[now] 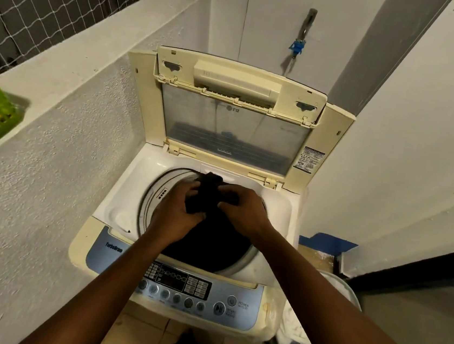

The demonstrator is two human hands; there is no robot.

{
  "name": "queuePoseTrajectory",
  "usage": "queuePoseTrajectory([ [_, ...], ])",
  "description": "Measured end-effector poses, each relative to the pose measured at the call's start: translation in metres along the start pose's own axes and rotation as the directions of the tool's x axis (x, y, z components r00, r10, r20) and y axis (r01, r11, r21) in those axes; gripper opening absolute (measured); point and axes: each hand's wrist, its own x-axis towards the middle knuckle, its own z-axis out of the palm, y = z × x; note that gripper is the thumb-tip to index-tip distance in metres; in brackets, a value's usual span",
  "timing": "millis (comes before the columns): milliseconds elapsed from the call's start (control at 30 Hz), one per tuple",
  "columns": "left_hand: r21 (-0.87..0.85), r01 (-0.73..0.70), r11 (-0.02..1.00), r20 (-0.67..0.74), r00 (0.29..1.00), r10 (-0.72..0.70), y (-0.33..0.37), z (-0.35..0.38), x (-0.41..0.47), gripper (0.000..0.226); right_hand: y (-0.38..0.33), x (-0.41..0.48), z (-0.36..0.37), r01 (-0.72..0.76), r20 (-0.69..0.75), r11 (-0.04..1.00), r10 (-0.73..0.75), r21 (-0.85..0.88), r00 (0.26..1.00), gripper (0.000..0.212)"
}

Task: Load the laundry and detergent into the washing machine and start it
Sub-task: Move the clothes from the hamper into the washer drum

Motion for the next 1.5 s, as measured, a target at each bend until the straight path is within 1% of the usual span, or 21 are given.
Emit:
queuePoseTrajectory([
  [100,-0.048,-0.003,0.999,0.049,0.999,0.006,-0.001,0.008,-0.001,0.071,0.012,-0.008,-0.003,-0.027,-0.015,0.996,0.028,0.080,0.999,0.042],
  [233,-0.082,-0.045,0.996,0.058,0.997,0.050,0.006,0.022,-0.003,0.058,0.042,-0.027,-0.022,-0.089,-0.033,0.980,0.097,0.176,0.995,0.037],
  [400,-0.071,-0.103,0.992,0.123,0.986,0.112,0.019,0.058,-0.013,0.049,0.096,-0.073,-0.054,-0.092,-0.188,0.971,0.135,0.219,0.973,0.027],
  [500,-0.067,-0.146,0.987,0.182,0.971,0.156,0.041,0.094,-0.021,0.045,0.125,-0.108,-0.080,-0.140,-0.257,0.951,0.213,0.276,0.943,0.025],
  [633,-0.049,-0.186,0.981,0.232,0.954,0.192,0.068,0.140,-0.032,0.041,0.163,-0.143,-0.109,-0.187,-0.285,0.923,0.289,0.336,0.914,0.026],
  [700,-0.068,-0.177,0.982,0.275,0.943,0.189,0.081,0.168,-0.041,0.039,0.188,-0.160,-0.126,-0.212,-0.311,0.906,0.334,0.367,0.890,0.025],
  [800,-0.084,-0.161,0.983,0.358,0.916,0.181,0.100,0.221,-0.055,0.035,0.229,-0.183,-0.153,-0.267,-0.298,0.840,0.437,0.473,0.849,0.020],
  [867,-0.075,-0.152,0.985,0.407,0.898,0.170,0.110,0.258,-0.064,0.035,0.260,-0.193,-0.168,-0.284,-0.309,0.811,0.482,0.511,0.820,0.026],
  [1000,-0.077,-0.031,0.997,0.501,0.863,0.065,0.109,0.340,-0.078,0.031,0.335,-0.207,-0.184,-0.356,-0.242,0.746,0.560,0.563,0.792,0.019],
  [1133,-0.022,0.122,0.992,0.517,0.851,-0.093,0.071,0.425,-0.085,0.032,0.415,-0.208,-0.175,-0.465,-0.136,0.668,0.643,0.581,0.754,0.028],
  [1233,0.021,0.217,0.976,0.512,0.836,-0.197,0.035,0.484,-0.085,0.033,0.472,-0.200,-0.157,-0.551,-0.068,0.617,0.698,0.563,0.712,0.022],
  [1367,0.076,0.280,0.957,0.495,0.823,-0.280,-0.019,0.557,-0.066,0.039,0.555,-0.180,-0.120,-0.631,-0.015,0.590,0.736,0.504,0.677,0.031],
  [1500,0.144,0.380,0.914,0.473,0.785,-0.401,-0.080,0.630,-0.038,0.047,0.642,-0.155,-0.071,-0.705,0.059,0.516,0.786,0.486,0.615,0.046],
])
